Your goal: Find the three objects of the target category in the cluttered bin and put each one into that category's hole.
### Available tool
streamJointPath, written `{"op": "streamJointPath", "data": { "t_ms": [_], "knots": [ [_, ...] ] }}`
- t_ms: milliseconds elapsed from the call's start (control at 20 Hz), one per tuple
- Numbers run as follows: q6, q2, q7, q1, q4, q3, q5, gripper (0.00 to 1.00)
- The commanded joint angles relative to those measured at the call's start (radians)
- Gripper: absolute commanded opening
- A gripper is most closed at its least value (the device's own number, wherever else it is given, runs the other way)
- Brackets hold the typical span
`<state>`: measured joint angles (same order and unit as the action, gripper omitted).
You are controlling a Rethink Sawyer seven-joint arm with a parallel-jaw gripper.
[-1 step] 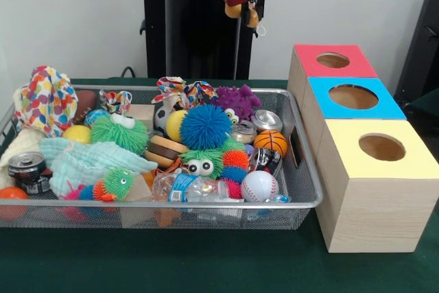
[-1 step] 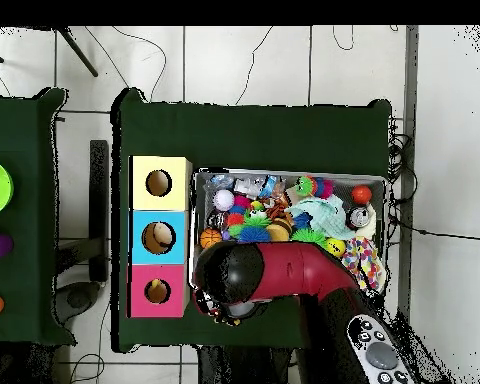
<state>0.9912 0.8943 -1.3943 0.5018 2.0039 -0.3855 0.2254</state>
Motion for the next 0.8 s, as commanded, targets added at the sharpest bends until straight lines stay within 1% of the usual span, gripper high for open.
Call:
{"op": "streamJointPath", "data": {
  "t_ms": [50, 500, 650, 800],
  "knots": [
    [-0.097, -0.003, -0.233, -0.020, 0.061, 0.062, -0.058, 0.00],
    [-0.132, -0.001, -0.251, -0.085, 0.078, 0.103, -0.120, 0.00],
    [-0.126, -0.003, -0.250, -0.100, 0.069, 0.123, -0.123, 0.00],
    [-0.139, 0.012, -0.241, -0.112, 0.091, 0.132, -0.151, 0.00]
  ]
}}
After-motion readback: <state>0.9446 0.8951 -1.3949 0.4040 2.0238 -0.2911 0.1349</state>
